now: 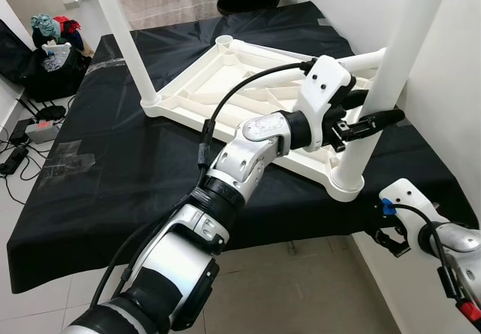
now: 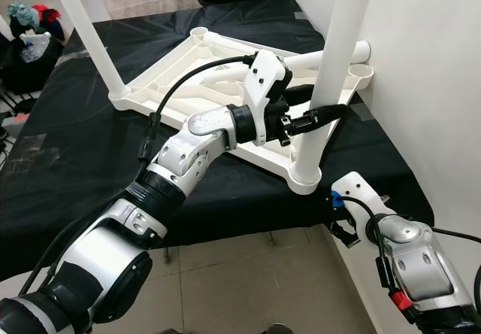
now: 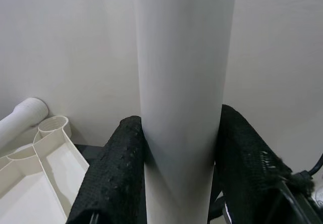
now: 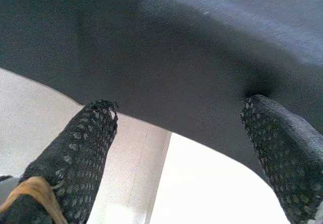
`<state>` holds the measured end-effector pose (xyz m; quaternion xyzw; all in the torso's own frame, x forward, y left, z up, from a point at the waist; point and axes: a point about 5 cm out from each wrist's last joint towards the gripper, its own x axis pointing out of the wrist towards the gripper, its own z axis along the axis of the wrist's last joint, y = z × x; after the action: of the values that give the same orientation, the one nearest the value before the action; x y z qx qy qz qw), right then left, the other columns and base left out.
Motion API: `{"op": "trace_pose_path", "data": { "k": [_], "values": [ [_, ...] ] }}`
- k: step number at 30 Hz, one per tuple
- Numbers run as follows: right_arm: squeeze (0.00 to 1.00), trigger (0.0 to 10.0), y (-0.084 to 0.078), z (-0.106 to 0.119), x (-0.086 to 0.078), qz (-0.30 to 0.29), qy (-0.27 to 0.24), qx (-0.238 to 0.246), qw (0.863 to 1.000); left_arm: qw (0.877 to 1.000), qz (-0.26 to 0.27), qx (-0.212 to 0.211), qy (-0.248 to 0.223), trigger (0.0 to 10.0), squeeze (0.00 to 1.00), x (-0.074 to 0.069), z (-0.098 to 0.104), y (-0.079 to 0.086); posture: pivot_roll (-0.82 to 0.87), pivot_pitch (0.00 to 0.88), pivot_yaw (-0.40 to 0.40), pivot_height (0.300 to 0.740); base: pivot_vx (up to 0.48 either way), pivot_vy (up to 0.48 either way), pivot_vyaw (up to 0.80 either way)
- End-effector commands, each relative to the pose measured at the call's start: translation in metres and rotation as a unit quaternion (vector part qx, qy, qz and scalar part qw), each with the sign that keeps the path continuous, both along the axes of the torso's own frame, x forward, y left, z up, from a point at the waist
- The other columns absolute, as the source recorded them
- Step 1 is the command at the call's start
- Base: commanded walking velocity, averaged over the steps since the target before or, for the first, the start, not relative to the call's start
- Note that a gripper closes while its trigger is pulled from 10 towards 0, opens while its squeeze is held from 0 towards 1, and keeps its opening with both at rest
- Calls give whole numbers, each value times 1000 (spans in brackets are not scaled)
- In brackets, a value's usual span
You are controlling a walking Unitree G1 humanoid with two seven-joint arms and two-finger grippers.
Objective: Building children table
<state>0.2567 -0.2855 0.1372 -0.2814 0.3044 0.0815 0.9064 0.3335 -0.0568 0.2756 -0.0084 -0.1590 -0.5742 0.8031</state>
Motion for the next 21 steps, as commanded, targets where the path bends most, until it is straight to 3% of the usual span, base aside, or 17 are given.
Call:
{"op": "trace_pose_path", "data": {
  "k": [1, 8, 9, 12, 13, 16, 18, 20, 21],
  "values": [
    [0, 10000, 5, -2, -1, 4, 0, 7, 1000, 999, -12, -14, 29, 0, 0, -5, -13, -9, -180, 142, 65, 740, 0, 0, 0],
    [0, 10000, 3, 2, 3, 4, -9, 6, 1000, 997, 46, -47, 27, 0, 0, 1, -7, 20, -170, 130, 61, 740, 0, 0, 0],
    [0, 10000, 0, 6, 6, 3, -14, 4, 1000, 994, 79, -70, 28, 0, 0, -1, -4, 40, -156, 123, 52, 740, 0, 0, 0],
    [0, 10000, -2, 7, 7, 2, -15, 4, 1000, 992, 95, -79, 29, 0, 0, -3, -4, 50, -148, 119, 48, 740, 0, 0, 0],
    [0, 10000, -3, 8, 8, 2, -17, 3, 1000, 988, 118, -94, 37, 0, 0, -8, -5, 67, -136, 114, 42, 740, 0, 0, 0],
    [0, 10000, -4, 8, 10, 4, -17, 3, 1000, 985, 133, -100, 44, 0, 0, -13, -8, 80, -128, 110, 37, 740, 0, 0, 0],
    [0, 10000, -5, 9, 13, 6, -19, 2, 1000, 981, 156, -105, 56, 0, 0, -23, -15, 101, -116, 105, 29, 740, 0, 0, 0],
    [0, 10000, -5, 9, 13, 6, -19, 2, 1000, 981, 156, -105, 56, 0, 0, -23, -15, 101, -116, 105, 29, 740, 0, 0, 0],
    [0, 10000, -5, 10, 15, 8, -20, 2, 1000, 977, 178, -103, 61, 314, 0, -29, -21, 116, -106, 100, 21, 740, 0, 0, 0]
  ]
}}
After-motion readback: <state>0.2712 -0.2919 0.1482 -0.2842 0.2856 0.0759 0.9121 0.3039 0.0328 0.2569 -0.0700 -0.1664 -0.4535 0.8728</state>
